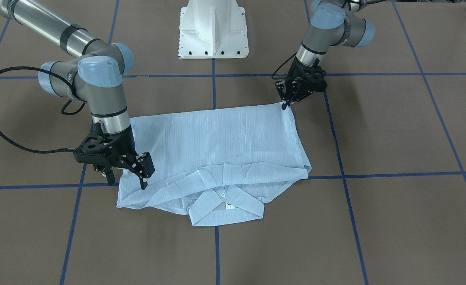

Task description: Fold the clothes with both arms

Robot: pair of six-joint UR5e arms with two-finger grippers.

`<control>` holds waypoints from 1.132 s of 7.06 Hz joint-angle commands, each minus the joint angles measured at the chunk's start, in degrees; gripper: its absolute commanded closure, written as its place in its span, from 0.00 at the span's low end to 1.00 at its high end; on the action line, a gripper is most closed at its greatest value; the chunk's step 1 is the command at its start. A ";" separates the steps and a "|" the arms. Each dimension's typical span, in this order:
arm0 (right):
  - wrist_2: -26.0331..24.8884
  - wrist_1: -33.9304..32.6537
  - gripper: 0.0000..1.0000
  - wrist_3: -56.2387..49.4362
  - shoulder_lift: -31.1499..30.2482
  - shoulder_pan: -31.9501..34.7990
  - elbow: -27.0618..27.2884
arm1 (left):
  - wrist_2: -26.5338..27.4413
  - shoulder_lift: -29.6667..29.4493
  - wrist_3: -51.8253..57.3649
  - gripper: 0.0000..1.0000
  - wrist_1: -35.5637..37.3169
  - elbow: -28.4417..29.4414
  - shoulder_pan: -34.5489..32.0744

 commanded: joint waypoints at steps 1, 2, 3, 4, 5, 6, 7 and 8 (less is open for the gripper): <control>-0.03 0.00 0.00 0.17 0.09 -0.55 -0.02 | 0.06 1.13 8.90 1.00 0.27 0.74 -5.93; -0.03 0.00 0.00 0.17 0.09 -0.73 0.07 | -0.03 0.35 14.88 1.00 0.19 5.01 -12.06; -0.03 0.00 0.00 0.26 0.09 -1.08 0.07 | -0.03 -3.14 21.03 1.00 0.01 10.27 -18.13; -0.12 0.09 0.00 0.52 0.09 -1.34 0.07 | -0.03 -9.09 25.44 1.00 -0.25 18.16 -23.23; -0.12 0.09 0.00 0.61 0.18 -1.52 0.16 | -0.03 -16.81 27.84 1.00 -0.78 28.15 -26.50; -0.12 0.09 0.00 0.79 0.18 -1.61 0.25 | 0.06 -24.63 27.95 1.00 -1.39 37.65 -28.54; -0.12 0.09 0.00 0.88 0.18 -1.61 0.25 | 0.15 -31.58 28.04 1.00 -6.53 48.10 -29.43; -0.12 0.09 0.00 0.88 0.35 -1.69 0.16 | 0.49 -37.22 27.86 1.00 -12.59 57.08 -29.44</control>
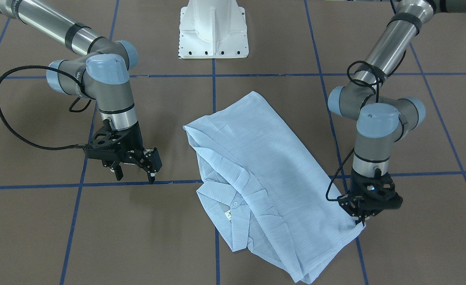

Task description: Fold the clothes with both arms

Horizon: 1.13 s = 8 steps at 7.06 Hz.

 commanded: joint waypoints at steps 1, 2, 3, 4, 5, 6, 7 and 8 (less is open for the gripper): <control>0.00 0.00 0.00 0.06 0.04 -0.26 -0.14 | -1.61 -13.36 0.00 1.00 -6.70 15.59 -0.73; 0.00 0.00 0.00 0.06 0.47 -0.44 -0.14 | -4.06 -13.85 0.08 1.00 -7.05 15.98 -0.73; 0.00 0.00 0.00 0.06 0.91 -0.61 -0.23 | -4.18 -13.16 0.35 0.67 -7.06 15.81 -0.91; 0.09 -0.43 0.00 0.15 2.31 -0.70 -0.40 | -4.18 -10.71 4.26 0.01 -7.58 13.55 -1.43; 0.00 -0.79 0.00 1.28 4.06 -0.79 -1.10 | -6.09 -7.47 10.13 0.00 -7.15 8.74 -3.70; 0.00 -0.96 0.00 3.90 6.17 -0.96 -3.02 | -11.51 -3.43 15.07 0.00 -7.06 5.21 -6.59; 0.00 -1.05 0.00 6.54 9.93 -1.49 -7.13 | -14.26 0.00 18.86 0.00 -6.97 1.96 -8.45; 0.00 -1.14 0.00 10.83 14.23 -2.02 -12.74 | -14.46 1.60 19.07 0.00 -7.49 0.36 -8.55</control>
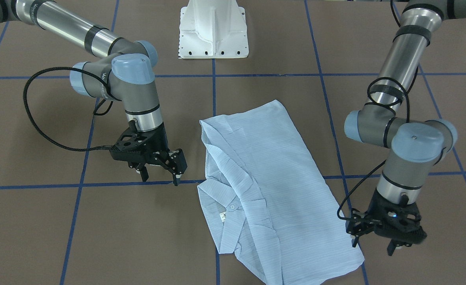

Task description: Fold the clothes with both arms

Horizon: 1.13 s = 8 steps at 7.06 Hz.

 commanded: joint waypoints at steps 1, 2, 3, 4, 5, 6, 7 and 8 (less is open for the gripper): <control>-0.09 -0.04 0.01 7.76 9.08 -0.86 -11.42 | -1.72 4.40 1.49 0.00 -0.44 -4.69 -1.09; -0.09 -0.13 0.04 11.80 11.29 -1.21 -14.17 | -1.72 5.46 1.40 0.00 -0.44 -5.92 -0.82; -0.09 -0.39 0.10 15.67 12.88 -1.64 -16.55 | -1.72 5.73 1.31 0.00 -0.53 -6.37 -0.56; -0.09 -1.09 0.14 16.75 13.07 -2.35 -16.83 | -1.72 5.74 1.31 0.00 -0.53 -6.37 -0.56; -0.09 -2.66 0.21 19.20 13.07 -3.05 -16.83 | -1.72 5.74 1.31 0.00 -0.53 -6.37 -0.38; -0.18 -3.55 0.24 20.88 13.07 -4.01 -16.83 | -1.72 5.74 1.22 0.00 -0.53 -6.37 -0.30; -0.27 -3.65 0.24 21.94 12.99 -4.63 -16.83 | -1.72 5.74 -0.34 0.00 -0.53 -6.37 -0.21; -1.22 -3.56 0.24 22.03 13.07 -5.25 -16.83 | -1.72 5.74 -0.71 0.00 -0.53 -6.37 -0.12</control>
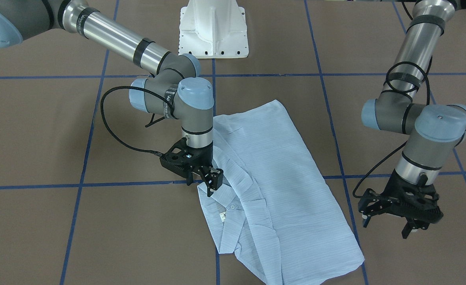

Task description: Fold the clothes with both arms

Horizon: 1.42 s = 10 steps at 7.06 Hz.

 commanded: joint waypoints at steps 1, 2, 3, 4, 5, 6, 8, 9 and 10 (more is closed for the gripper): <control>-1.38 -0.12 0.29 0.80 0.05 -0.90 -0.03 | 0.00 0.00 -0.75 0.00 0.00 -0.01 0.11; -1.39 -0.03 0.50 1.14 0.05 -0.81 -0.03 | 0.09 0.00 -0.75 0.00 0.00 -0.01 0.20; -1.91 0.06 0.70 1.58 0.40 -0.90 -0.03 | 0.09 0.09 -0.75 0.00 0.00 -0.01 0.20; -2.96 0.14 0.79 2.11 0.40 -0.90 -0.03 | 0.09 0.70 -0.75 0.00 -0.52 -0.09 0.20; -3.41 0.14 0.90 2.20 0.58 -0.90 -0.03 | 0.09 1.06 -0.75 0.00 -1.14 -0.09 0.20; -3.41 0.14 1.00 2.38 0.75 -0.90 -0.03 | 0.09 1.23 -0.75 0.00 -1.14 -0.18 0.20; -3.32 -0.64 1.00 1.94 -0.90 -0.90 3.72 | 0.09 1.76 -1.45 0.00 -1.14 -1.14 0.20; -3.32 -3.78 1.00 1.94 -5.18 -0.81 10.45 | 0.00 1.85 -1.80 0.00 -1.14 -1.50 0.20; -3.85 -6.86 1.00 1.94 -11.75 -2.03 20.18 | 0.00 1.85 -3.20 0.00 -1.14 -1.67 0.28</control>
